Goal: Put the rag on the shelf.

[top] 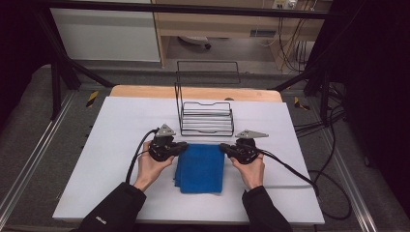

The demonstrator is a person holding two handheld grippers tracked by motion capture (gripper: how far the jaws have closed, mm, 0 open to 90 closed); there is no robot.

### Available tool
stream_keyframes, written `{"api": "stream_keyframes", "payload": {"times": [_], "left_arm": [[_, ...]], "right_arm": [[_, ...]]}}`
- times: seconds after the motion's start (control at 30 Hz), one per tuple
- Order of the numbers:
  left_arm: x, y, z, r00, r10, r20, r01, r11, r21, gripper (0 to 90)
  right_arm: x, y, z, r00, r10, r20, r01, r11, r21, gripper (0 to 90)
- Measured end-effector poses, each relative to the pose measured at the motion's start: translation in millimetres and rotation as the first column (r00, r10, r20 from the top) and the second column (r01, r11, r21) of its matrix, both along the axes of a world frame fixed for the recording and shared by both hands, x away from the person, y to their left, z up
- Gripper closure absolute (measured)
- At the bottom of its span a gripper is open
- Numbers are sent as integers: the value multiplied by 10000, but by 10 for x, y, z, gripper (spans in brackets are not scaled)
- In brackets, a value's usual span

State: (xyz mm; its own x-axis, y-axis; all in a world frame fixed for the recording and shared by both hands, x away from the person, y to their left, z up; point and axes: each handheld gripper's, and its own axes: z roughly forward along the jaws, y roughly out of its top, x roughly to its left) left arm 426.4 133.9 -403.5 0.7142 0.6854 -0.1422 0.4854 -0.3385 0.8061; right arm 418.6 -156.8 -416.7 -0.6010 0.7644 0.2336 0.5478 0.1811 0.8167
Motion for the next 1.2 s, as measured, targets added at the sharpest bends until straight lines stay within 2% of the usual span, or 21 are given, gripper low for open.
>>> {"api": "stream_keyframes", "payload": {"times": [0.1,0.3,0.4,0.6,0.77,0.9,1.2], "left_arm": [[-34,7,31,9999,2,136,-2,10000,9,854],[-114,41,100,9991,74,408,-63,9996,-265,853],[-156,53,146,9985,108,543,-82,9988,-475,853],[-216,57,211,9966,150,811,-114,9989,-451,853],[-249,77,271,9944,213,1032,-144,9976,-672,853],[-278,77,312,9924,229,1211,-131,9966,-815,853],[-334,95,410,9857,347,1647,-149,9927,-1200,853]], "right_arm": [[-33,1,54,9997,1,242,-3,10000,70,865],[-87,8,146,9968,122,789,-120,9999,-29,865],[-108,1,200,9950,172,981,-177,9998,45,865],[-151,-6,296,9911,276,1302,-291,9995,97,865],[-180,-5,346,9874,291,1557,-320,9994,155,865],[-214,-16,418,9810,234,1926,-282,9994,220,865],[-277,-31,546,9695,209,2444,-328,9985,447,865]]}}
